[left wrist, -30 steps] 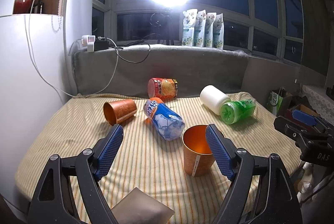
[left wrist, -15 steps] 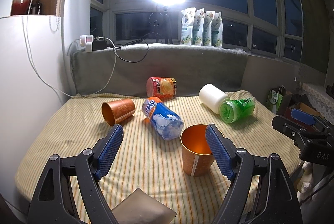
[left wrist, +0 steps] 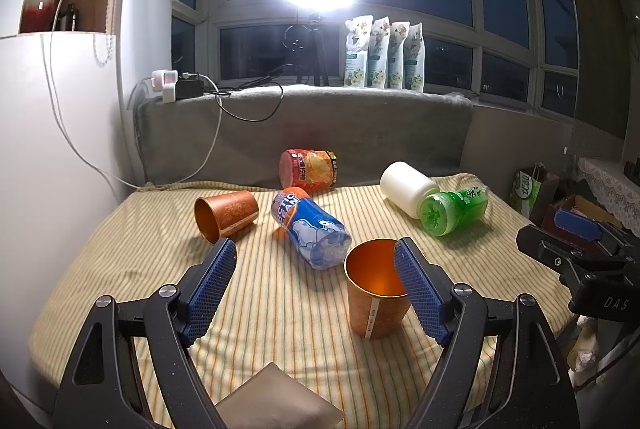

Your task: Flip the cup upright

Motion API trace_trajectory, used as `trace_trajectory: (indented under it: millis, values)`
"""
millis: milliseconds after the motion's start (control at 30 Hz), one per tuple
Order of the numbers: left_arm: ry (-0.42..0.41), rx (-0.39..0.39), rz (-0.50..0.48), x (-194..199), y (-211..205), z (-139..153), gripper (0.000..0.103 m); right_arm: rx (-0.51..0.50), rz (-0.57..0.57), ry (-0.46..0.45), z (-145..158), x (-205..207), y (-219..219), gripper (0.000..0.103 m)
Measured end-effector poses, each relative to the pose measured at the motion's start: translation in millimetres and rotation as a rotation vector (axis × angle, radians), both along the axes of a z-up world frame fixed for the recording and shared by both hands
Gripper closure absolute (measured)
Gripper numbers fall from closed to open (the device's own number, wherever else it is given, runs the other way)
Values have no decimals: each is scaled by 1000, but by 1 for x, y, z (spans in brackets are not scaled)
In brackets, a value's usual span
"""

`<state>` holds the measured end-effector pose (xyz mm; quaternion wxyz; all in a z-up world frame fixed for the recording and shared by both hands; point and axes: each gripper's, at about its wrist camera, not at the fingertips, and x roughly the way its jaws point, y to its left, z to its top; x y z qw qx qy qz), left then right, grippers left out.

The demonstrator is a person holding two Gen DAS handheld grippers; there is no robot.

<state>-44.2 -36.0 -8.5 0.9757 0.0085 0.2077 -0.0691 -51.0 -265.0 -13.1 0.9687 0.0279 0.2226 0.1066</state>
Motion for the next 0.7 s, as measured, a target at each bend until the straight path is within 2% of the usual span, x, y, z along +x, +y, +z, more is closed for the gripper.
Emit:
trace_trajectory:
  millis: [333, 700]
  values:
    - [-2, 0, 4, -1, 1, 0, 22, -10, 10, 11, -4, 1, 3, 0]
    - [-16, 9, 12, 1, 5, -1, 22, -45, 76, 52, -16, 3, 22, 0]
